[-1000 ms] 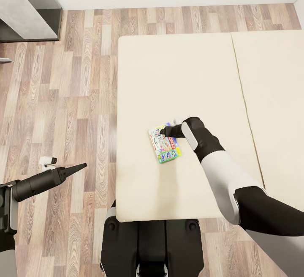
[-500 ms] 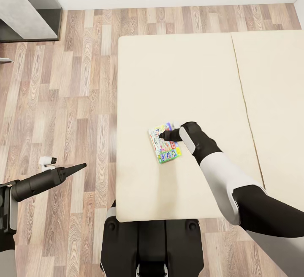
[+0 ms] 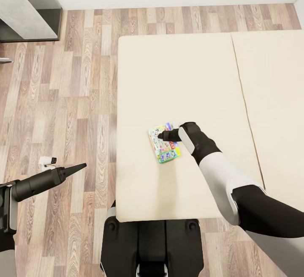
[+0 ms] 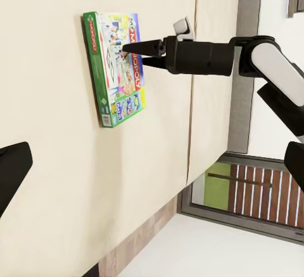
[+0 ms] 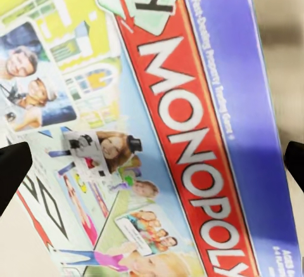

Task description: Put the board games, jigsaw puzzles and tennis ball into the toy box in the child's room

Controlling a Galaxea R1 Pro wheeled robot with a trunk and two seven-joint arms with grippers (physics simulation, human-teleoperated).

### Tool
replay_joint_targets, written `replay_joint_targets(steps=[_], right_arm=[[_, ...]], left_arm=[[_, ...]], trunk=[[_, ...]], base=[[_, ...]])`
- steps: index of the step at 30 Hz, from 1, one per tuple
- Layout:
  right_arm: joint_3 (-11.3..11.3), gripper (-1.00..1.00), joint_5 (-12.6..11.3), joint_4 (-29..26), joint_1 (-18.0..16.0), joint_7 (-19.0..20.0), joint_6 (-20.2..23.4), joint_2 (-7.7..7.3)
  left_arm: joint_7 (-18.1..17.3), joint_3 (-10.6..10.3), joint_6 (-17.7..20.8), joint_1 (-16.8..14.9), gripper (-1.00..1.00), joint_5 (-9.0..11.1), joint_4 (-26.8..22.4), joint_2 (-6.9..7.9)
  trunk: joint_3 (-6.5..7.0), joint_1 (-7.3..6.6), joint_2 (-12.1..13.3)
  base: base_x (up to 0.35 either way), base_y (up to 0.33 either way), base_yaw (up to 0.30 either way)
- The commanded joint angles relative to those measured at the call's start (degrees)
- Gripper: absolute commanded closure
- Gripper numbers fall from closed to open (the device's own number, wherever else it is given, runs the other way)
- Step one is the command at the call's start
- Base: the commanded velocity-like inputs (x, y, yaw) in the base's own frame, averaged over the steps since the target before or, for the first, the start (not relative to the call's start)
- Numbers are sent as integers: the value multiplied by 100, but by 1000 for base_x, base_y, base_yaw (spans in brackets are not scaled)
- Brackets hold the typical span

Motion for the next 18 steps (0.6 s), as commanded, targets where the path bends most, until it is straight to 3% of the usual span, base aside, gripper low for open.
replay_joint_targets(steps=[1,7,18], right_arm=[[17,-100,-27,-5,-2,-6,23,-2],[17,-100,-62,-5,-2,8,32,72],[18,-100,-73,-5,-2,14,38,72]], left_arm=[[-45,5,59,-3,-100,-47,-5,-1],[-45,7,59,-3,-100,-49,-2,0],[-45,6,59,-3,-100,-49,-5,-1]], trunk=[[-6,4,-9],[-6,4,-9],[-6,4,-9]], base=[[0,0,0],[0,0,0],[0,0,0]])
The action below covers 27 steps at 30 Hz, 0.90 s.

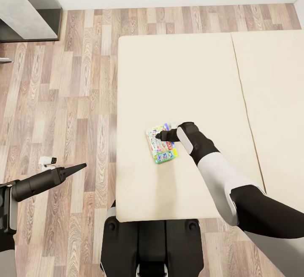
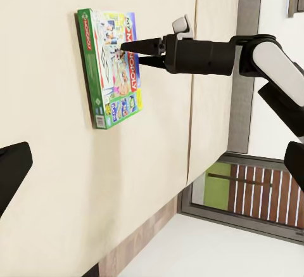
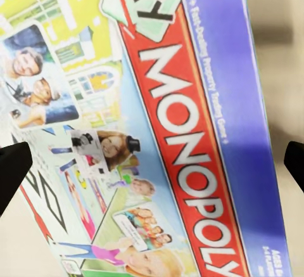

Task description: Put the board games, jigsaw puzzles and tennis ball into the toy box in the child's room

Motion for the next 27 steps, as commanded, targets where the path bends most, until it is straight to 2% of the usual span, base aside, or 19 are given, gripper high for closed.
replay_joint_targets(steps=[1,27], right_arm=[[6,-100,-12,-4,-2,-5,22,0],[5,-100,-6,-4,-2,90,16,0]], left_arm=[[-45,6,60,-3,-100,-47,-4,-1],[-45,8,60,-3,-100,-38,-3,0]], trunk=[[-6,4,-9],[-6,4,-9]], base=[[0,0,0],[0,0,0]])
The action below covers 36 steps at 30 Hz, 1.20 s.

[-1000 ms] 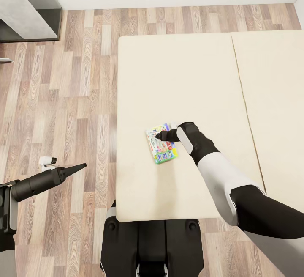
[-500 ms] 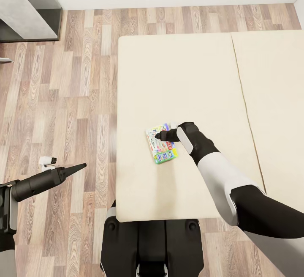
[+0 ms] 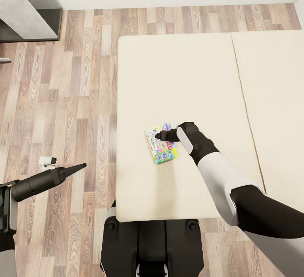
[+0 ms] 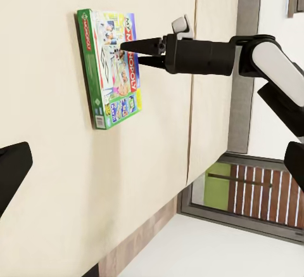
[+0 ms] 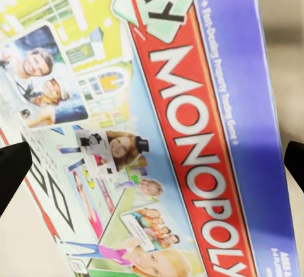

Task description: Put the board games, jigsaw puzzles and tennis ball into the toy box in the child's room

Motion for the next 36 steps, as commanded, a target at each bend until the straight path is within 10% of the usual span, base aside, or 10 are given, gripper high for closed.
replay_joint_targets(steps=[1,36], right_arm=[[5,-100,0,-4,-2,2,21,0],[5,-100,1,-4,-2,2,19,0]], left_arm=[[-45,5,60,-3,-100,-46,-4,-1],[-45,11,68,-3,-100,-55,-7,7]], trunk=[[-6,4,-9],[-6,4,-9]], base=[[0,0,0],[-9,72,0]])
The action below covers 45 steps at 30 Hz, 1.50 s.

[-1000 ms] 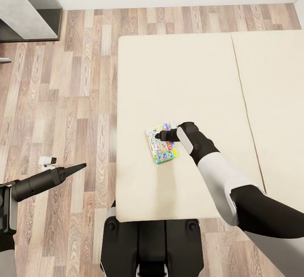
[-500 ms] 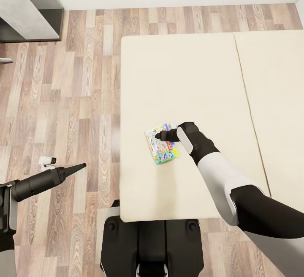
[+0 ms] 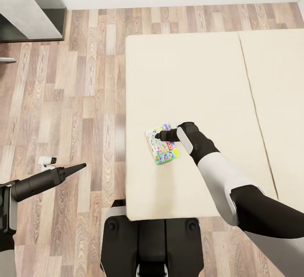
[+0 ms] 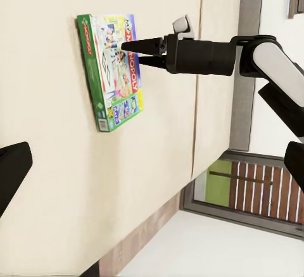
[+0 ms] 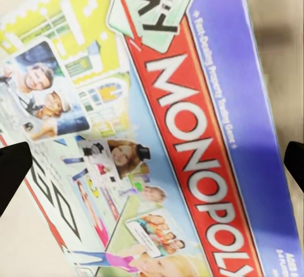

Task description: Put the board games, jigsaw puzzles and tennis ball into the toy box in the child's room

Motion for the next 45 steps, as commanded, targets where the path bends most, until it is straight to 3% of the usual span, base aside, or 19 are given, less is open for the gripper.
replay_joint_targets(steps=[1,27,31,33,45], right_arm=[[6,-100,-6,-4,-2,3,23,0],[6,-100,-6,-4,-2,3,23,0],[-123,-100,4,45,128,-9,-2,-25],[-75,-100,-5,35,193,-20,50,0],[-24,-100,-15,23,-138,-15,176,0]], left_arm=[[-46,6,58,-3,-100,-47,-4,0],[-46,7,60,-3,-100,-47,-5,-2],[-11,-6,20,106,-100,-49,123,-131],[-15,-10,18,102,-100,-52,159,-150],[-19,-20,16,101,-100,-52,262,-147]], trunk=[[-6,3,-9],[-6,3,-9],[-6,3,-9],[-6,3,-9],[-6,3,-9]], base=[[-23,69,0],[-9,64,0],[0,0,0],[0,0,0],[0,0,0]])
